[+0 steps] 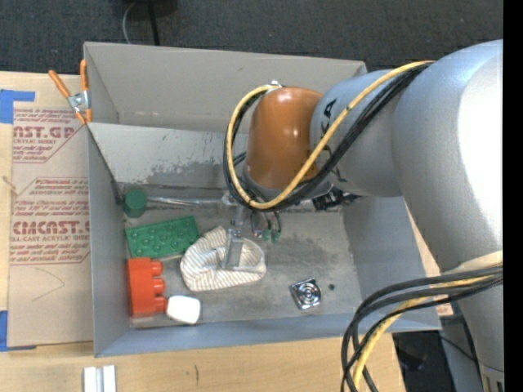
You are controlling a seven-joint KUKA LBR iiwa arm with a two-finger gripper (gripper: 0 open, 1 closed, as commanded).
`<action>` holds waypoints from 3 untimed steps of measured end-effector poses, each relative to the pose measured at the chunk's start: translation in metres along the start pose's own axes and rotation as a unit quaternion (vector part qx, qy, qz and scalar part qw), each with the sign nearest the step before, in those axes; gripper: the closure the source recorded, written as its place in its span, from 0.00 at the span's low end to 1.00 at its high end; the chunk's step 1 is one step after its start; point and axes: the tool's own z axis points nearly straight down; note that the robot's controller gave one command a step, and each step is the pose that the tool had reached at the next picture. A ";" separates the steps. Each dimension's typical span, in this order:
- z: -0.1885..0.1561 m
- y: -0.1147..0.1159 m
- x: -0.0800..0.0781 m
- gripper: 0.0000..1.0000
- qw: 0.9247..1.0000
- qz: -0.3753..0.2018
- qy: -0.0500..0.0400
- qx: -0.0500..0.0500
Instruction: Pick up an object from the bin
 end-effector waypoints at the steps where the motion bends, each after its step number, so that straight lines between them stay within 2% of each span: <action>1: 0.033 0.009 0.006 0.00 0.999 -0.044 0.000 0.001; 2: -0.005 0.002 0.016 0.00 0.997 0.077 0.001 0.000; 3: 0.008 0.007 0.009 0.00 1.000 0.008 -0.002 0.000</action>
Offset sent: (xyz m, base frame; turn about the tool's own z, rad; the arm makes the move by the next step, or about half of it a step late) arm -0.0188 0.0012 0.0203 0.1845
